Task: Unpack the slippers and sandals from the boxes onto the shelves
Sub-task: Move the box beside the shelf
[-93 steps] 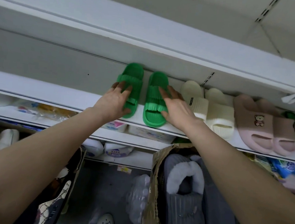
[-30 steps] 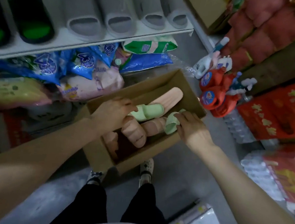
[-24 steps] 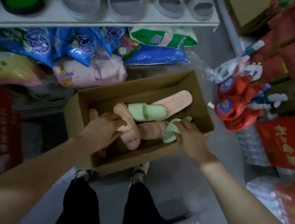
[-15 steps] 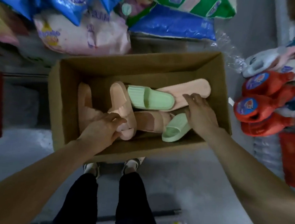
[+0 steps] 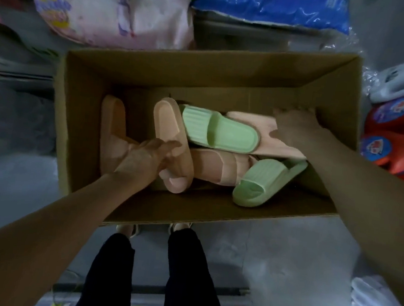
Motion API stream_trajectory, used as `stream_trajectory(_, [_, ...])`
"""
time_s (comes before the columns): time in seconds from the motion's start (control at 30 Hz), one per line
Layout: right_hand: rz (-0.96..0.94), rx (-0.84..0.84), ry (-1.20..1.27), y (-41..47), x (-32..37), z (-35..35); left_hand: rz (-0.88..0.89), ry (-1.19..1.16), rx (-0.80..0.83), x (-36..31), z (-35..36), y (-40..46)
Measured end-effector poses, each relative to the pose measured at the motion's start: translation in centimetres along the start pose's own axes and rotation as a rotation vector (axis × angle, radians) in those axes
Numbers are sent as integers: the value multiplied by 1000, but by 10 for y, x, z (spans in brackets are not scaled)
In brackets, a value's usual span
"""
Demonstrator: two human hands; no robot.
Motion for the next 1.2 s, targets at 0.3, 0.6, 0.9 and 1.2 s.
stream_trajectory(0.3, [48, -441, 426, -65, -8, -15, 3, 199, -25, -1, -25, -10])
stream_trajectory(0.6, [-143, -575, 505, -88, 20, -21, 16, 214, -149, -17, -49, -12])
stream_trajectory(0.9, [-334, -588, 479, -75, 62, -23, -259, -715, 61, -48, -48, 11])
stream_trajectory(1.2, [-48, -297, 506, -68, 52, 41, -409, -628, -123, -1, -44, -3])
Point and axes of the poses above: each hand's wrist, its own y-axis towards the middle knuckle, its own z-axis out of the palm, x = y × z, the point moved 4 cm from there along y, towards the middle knuckle, and after that the axes turned 4 degrees about -x, right-handed, at the moved point
